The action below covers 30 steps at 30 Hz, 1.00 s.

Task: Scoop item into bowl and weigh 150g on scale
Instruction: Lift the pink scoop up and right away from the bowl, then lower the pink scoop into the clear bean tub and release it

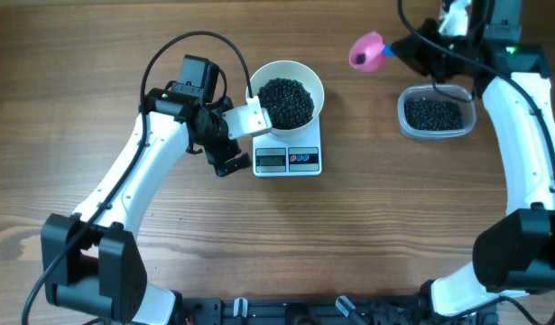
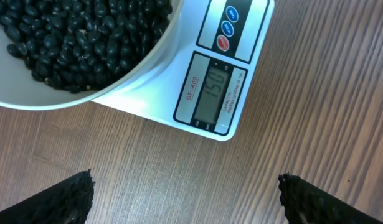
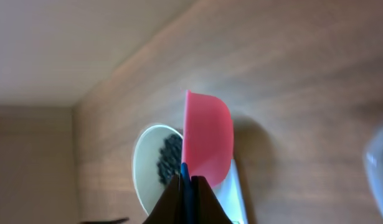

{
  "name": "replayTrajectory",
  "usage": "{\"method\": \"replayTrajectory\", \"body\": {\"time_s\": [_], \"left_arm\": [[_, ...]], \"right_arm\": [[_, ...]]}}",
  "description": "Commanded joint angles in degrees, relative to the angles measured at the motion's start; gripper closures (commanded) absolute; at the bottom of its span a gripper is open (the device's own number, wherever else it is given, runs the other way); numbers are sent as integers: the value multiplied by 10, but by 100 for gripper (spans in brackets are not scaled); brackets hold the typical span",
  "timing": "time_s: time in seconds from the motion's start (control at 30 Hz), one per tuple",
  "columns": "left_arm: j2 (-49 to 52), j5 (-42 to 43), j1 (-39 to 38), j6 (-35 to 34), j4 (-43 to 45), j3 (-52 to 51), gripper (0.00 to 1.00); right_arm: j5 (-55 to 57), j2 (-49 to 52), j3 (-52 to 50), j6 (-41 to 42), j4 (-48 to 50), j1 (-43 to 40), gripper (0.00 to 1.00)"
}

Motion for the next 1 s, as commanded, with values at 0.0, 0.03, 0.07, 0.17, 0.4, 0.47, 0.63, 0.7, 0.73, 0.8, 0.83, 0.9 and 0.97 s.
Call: {"method": "replayTrajectory", "body": {"time_s": [0.0, 0.03, 0.07, 0.17, 0.4, 0.47, 0.63, 0.7, 0.73, 0.8, 0.83, 0.9, 0.97], "left_arm": [[2, 13, 0, 9, 0, 3, 0], [2, 13, 0, 9, 0, 3, 0], [2, 13, 0, 9, 0, 3, 0], [2, 13, 0, 9, 0, 3, 0], [2, 13, 0, 9, 0, 3, 0], [2, 13, 0, 9, 0, 3, 0], [2, 13, 0, 9, 0, 3, 0], [2, 13, 0, 9, 0, 3, 0], [2, 13, 0, 9, 0, 3, 0], [2, 13, 0, 9, 0, 3, 0], [2, 13, 0, 9, 0, 3, 0], [2, 13, 0, 9, 0, 3, 0], [2, 13, 0, 9, 0, 3, 0]], "right_arm": [[23, -9, 10, -14, -70, -41, 96], [28, -9, 10, -15, -86, -49, 96], [40, -9, 10, -15, -108, -61, 96], [97, -9, 9, -15, -172, -99, 96], [186, -7, 9, -31, -192, -113, 96], [188, -1, 9, -31, -190, -113, 96], [202, 35, 9, -31, -179, -111, 96], [202, 46, 9, -30, -160, -111, 92], [202, 50, 9, -30, -154, -111, 91], [202, 55, 9, -29, -147, -111, 80], [202, 56, 9, -29, -147, -111, 73], [202, 57, 9, -29, -148, -111, 60], [203, 57, 9, -29, -147, -111, 35]]}}
